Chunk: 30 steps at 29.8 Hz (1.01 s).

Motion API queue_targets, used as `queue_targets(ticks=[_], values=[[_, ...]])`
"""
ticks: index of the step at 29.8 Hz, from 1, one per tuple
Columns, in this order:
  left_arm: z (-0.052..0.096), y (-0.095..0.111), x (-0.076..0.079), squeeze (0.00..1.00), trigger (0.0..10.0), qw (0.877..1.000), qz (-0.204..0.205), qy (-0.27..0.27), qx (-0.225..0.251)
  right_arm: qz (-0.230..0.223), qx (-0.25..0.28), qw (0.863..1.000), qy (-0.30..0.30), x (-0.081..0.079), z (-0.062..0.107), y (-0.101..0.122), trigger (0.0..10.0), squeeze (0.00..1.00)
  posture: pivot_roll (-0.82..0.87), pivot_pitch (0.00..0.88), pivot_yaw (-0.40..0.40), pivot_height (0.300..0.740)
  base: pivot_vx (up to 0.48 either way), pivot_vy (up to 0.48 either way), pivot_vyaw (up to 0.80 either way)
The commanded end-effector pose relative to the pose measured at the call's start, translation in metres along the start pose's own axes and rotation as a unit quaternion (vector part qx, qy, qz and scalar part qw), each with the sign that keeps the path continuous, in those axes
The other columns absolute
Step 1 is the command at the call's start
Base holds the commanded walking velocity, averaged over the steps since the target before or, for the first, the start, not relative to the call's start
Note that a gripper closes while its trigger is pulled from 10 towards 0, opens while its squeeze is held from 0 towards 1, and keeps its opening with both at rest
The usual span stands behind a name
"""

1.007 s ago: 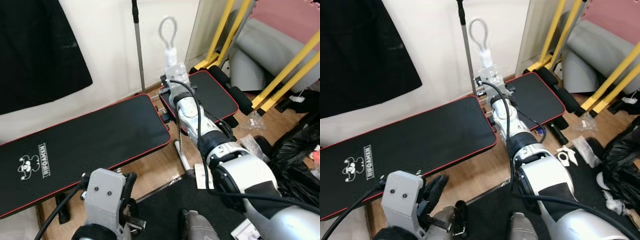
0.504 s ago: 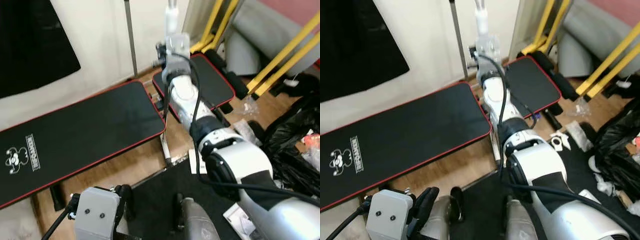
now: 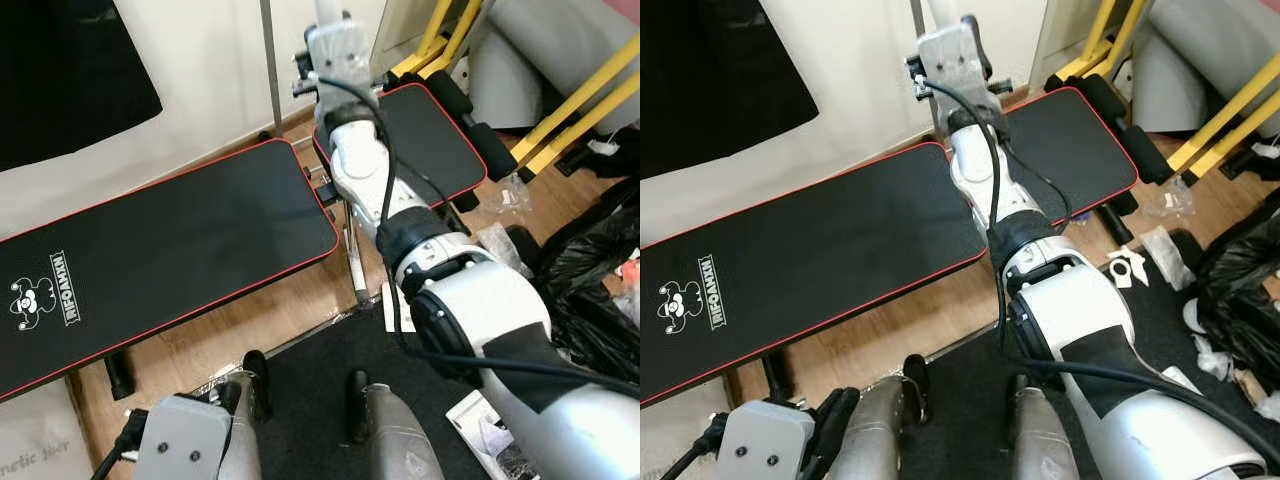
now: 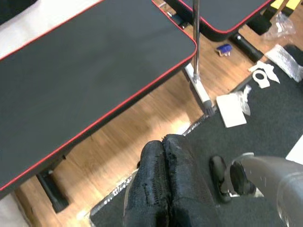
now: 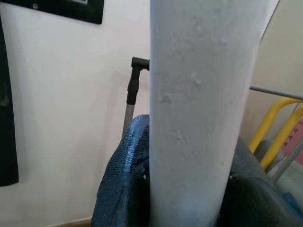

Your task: Sweep floor

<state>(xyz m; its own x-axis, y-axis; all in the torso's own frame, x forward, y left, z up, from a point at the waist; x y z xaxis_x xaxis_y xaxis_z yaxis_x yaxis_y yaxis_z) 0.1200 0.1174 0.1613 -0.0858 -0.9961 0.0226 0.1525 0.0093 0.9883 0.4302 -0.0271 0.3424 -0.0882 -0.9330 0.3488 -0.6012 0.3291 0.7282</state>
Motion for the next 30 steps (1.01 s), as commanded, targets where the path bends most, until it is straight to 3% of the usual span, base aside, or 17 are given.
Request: queue_targets(ticks=[1, 2, 4, 5, 14, 15, 16, 19, 20, 24, 25, 26, 28, 30], values=[[0.007, 0.003, 0.031, 0.0, 10.0, 0.997, 0.07, -0.042, 0.0, -0.016, 0.023, 1.0, 0.01, -0.003, -0.003, 0.011, 3.3, 0.0, 0.14, 0.479, -0.095, 0.74, 0.0, 0.0, 0.0], [0.006, 0.004, 0.031, 0.0, 10.0, 0.997, 0.069, -0.042, 0.001, -0.032, 0.011, 0.999, 0.035, -0.011, 0.0, 0.006, 10.0, 0.53, 0.14, 0.476, -0.096, 0.74, 0.0, 0.0, 0.0], [0.006, 0.004, 0.031, 0.0, 10.0, 0.997, 0.069, -0.042, 0.001, -0.041, 0.002, 0.998, 0.051, -0.018, 0.002, 0.003, 10.0, 0.53, 0.14, 0.476, -0.096, 0.74, 0.0, 0.0, 0.0], [0.006, 0.004, 0.031, 0.0, 10.0, 0.997, 0.068, -0.042, 0.003, -0.036, -0.007, 0.997, 0.06, -0.023, 0.006, -0.002, 10.0, 1.0, 0.14, 0.475, -0.099, 0.74, 0.0, 0.0, 0.0], [0.004, 0.006, 0.031, 0.0, 10.0, 0.997, 0.062, -0.041, 0.007, 0.014, -0.019, 0.996, 0.084, -0.033, 0.02, -0.019, 10.0, 1.0, 0.13, 0.466, -0.103, 0.74, 0.0, 0.0, 0.0], [0.004, 0.006, 0.03, 0.0, 10.0, 0.997, 0.061, -0.04, 0.008, 0.018, -0.022, 0.995, 0.091, -0.033, 0.021, -0.022, 10.0, 0.93, 0.13, 0.465, -0.103, 0.74, 0.0, 0.0, 0.0], [0.003, 0.006, 0.03, 0.0, 10.0, 0.997, 0.06, -0.04, 0.008, 0.028, -0.028, 0.994, 0.099, -0.032, 0.023, -0.027, 10.0, 0.0, 0.12, 0.457, -0.102, 0.74, 0.0, 0.0, 0.0], [0.002, 0.006, 0.029, 0.0, 10.0, 0.997, 0.059, -0.04, 0.009, 0.042, -0.039, 0.992, 0.109, -0.03, 0.026, -0.036, 10.0, 0.0, 0.12, 0.451, -0.103, 0.74, 0.0, 0.0, 0.0], [0.0, 0.006, 0.029, 0.0, 10.0, 0.997, 0.058, -0.041, 0.009, 0.045, -0.055, 0.99, 0.118, -0.026, 0.031, -0.048, 10.0, 0.0, 0.11, 0.446, -0.103, 0.74, 0.0, 0.0, 0.0], [-0.002, 0.006, 0.028, 0.0, 10.0, 0.997, 0.057, -0.041, 0.01, 0.032, -0.085, 0.987, 0.135, -0.02, 0.041, -0.067, 10.0, 0.0, 0.11, 0.434, -0.103, 0.74, 0.0, 0.0, 0.0], [-0.004, 0.006, 0.027, 0.0, 10.0, 0.998, 0.055, -0.041, 0.011, 0.007, -0.11, 0.983, 0.15, -0.016, 0.049, -0.081, 10.0, 0.0, 0.1, 0.425, -0.103, 0.74, 0.0, 0.0, 0.0], [-0.004, 0.006, 0.027, 0.0, 10.0, 0.998, 0.055, -0.041, 0.011, 0.007, -0.11, 0.983, 0.15, -0.016, 0.049, -0.081, 10.0, 0.0, 0.1, 0.425, -0.103, 0.74, 0.0, 0.0, 0.0], [-0.01, 0.008, 0.021, 0.0, 10.0, 0.998, 0.05, -0.035, 0.018, -0.055, -0.15, 0.972, 0.174, -0.002, 0.073, -0.11, 10.0, 0.0, 0.08, 0.393, -0.095, 0.74, 0.0, 0.0, 0.0], [-0.012, 0.009, 0.019, 0.0, 10.0, 0.998, 0.048, -0.033, 0.022, -0.075, -0.155, 0.969, 0.178, 0.004, 0.081, -0.117, 10.0, 0.0, 0.08, 0.393, -0.095, 0.74, 0.0, 0.0, 0.0]])
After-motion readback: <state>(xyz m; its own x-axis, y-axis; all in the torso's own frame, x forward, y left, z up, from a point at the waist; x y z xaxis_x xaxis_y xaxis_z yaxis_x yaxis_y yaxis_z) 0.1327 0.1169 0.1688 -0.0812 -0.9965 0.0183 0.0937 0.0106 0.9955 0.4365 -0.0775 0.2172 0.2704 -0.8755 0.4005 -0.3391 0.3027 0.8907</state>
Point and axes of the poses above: a point about 5 cm out from each wrist's last joint towards the gripper, its own z axis pointing back from the gripper into the wrist, its own y axis along the axis of the wrist's last joint, x = y × z, the point moved 4 cm from there along -z, pointing out of the wrist towards the gripper, and after that the axes turned 10 degrees about z, right-handed, at the moved point
